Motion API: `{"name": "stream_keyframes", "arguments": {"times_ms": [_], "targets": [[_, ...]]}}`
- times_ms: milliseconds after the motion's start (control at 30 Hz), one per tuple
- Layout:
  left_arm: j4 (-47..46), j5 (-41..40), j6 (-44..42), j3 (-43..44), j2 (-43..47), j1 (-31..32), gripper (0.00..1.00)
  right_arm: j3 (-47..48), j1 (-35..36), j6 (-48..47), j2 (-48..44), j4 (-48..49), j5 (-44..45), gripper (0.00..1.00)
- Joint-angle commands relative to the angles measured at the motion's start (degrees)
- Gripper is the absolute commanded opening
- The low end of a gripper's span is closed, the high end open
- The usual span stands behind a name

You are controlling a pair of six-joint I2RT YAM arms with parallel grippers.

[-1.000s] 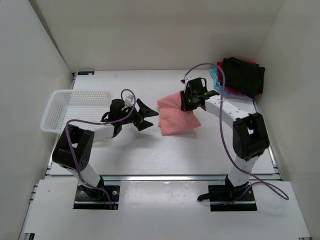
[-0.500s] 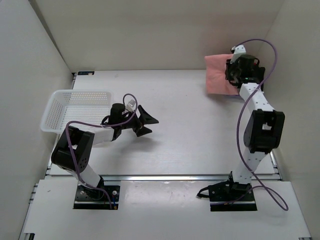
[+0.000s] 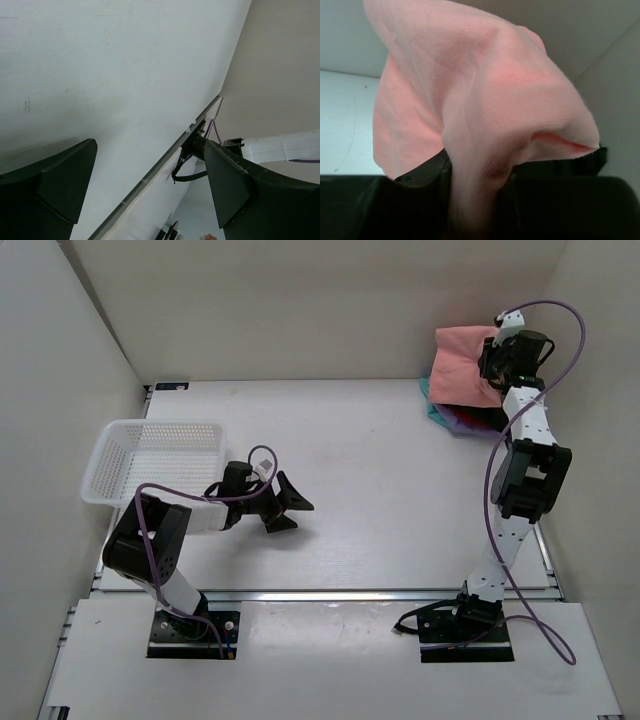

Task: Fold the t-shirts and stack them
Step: Put the neatly folded tshirt into the corner of the board with the right arm

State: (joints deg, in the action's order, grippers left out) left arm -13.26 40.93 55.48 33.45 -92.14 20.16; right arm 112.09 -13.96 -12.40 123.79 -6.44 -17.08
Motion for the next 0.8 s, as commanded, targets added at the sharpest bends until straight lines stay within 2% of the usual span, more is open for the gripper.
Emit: {"name": "stream_keyframes", "arguments": {"times_ms": [0,267,333,400,433,467,567,633,767], "targets": [[0.3,0.2,-1.6,2.1,1.0,0.4,0.99,4.2,-0.8,-3.9,-3.4,3.1,1.3,0.0],[2.4,0.0,-2.7,1.8,1.0,0.3,0.99,11.1,-5.2,-3.9,3.7,3.7,-3.7,0.0],[3.5,0.0,-3.1,2.1,0.7,0.2,0.99,13.7,-5.2,-3.6,7.2,4.1,-1.2,0.0],[4.4,-0.5,-3.1,2.3,0.5,0.5,0.99,14.6,-4.2,-4.5,8.7,6.0,2.5,0.32],[4.6,-0.6,-3.4,2.3,0.6,0.6,0.99,14.9,-4.0,-4.6,9.7,9.4,4.5,0.61],[4.6,-0.3,-3.2,2.3,0.5,0.8,0.99,15.5,-4.0,-4.7,10.4,11.3,4.9,0.69],[4.9,-0.8,-3.4,2.1,0.1,1.2,0.99,18.2,-2.7,-6.2,11.8,15.9,9.3,0.82],[4.8,-0.9,-3.1,2.1,0.0,1.2,0.98,18.8,-1.4,-7.9,11.7,18.9,11.8,0.85],[4.0,-0.5,-2.3,1.9,0.8,0.8,0.99,19.0,0.7,-10.7,9.7,22.4,22.2,0.86]]}}
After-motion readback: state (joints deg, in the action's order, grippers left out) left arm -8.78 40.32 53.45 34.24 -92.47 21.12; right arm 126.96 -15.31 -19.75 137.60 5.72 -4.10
